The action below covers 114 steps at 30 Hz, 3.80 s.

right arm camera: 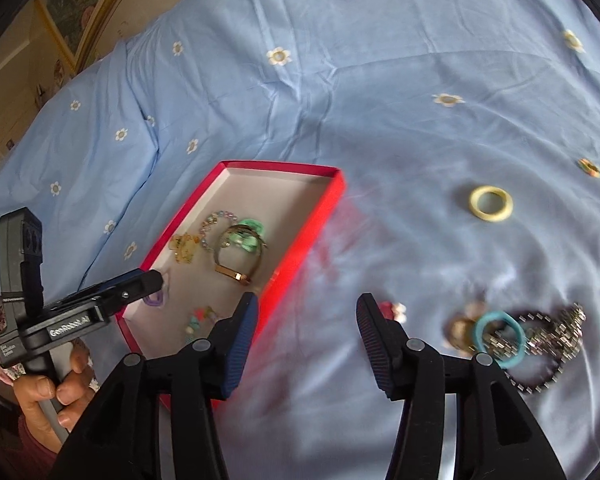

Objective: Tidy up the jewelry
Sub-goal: 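Move both tools to the loose jewelry and grasp the red hair clip with left tool, then grasp the silver chain necklace with the right tool, then carry red clip and silver chain into the red box and open both tools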

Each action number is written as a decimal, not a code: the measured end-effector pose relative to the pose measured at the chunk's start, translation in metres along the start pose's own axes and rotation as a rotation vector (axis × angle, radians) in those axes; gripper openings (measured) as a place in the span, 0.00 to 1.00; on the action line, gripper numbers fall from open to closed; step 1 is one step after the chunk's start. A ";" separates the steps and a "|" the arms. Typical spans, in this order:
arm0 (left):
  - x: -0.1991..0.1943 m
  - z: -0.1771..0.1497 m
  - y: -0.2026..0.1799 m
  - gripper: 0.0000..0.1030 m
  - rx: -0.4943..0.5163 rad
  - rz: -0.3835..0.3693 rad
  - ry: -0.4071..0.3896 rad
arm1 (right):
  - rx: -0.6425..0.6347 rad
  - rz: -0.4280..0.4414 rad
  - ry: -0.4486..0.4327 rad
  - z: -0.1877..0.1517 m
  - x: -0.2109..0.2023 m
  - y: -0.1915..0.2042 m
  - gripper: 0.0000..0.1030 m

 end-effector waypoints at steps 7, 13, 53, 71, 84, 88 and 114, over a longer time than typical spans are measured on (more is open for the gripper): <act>-0.009 -0.010 -0.035 0.56 0.068 -0.044 0.005 | 0.062 -0.058 -0.041 -0.023 -0.043 -0.031 0.52; -0.009 -0.022 -0.066 0.56 0.116 -0.091 0.029 | 0.100 -0.108 -0.078 -0.040 -0.073 -0.052 0.54; 0.065 -0.028 -0.193 0.31 0.311 -0.109 0.125 | 0.136 -0.272 -0.100 -0.026 -0.071 -0.143 0.27; 0.043 -0.025 -0.168 0.16 0.277 -0.155 0.079 | 0.120 -0.195 -0.213 -0.021 -0.104 -0.114 0.13; 0.005 -0.013 -0.120 0.16 0.209 -0.141 0.001 | 0.014 -0.108 -0.253 0.000 -0.109 -0.051 0.13; 0.001 -0.012 -0.099 0.16 0.176 -0.123 -0.003 | -0.026 -0.065 -0.256 0.009 -0.103 -0.028 0.13; 0.002 -0.019 0.038 0.16 -0.025 0.036 0.011 | -0.145 0.179 -0.093 0.017 0.009 0.079 0.13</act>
Point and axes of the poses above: each gripper's, at about its wrist camera, not at the fingertips, and x roughly the way its jaws point, y to its left, z to its top, the point moved 1 cm from there along x, roughly the way its jaws point, and after that the axes turned 15 degrees about z, right-handed, at the moved point
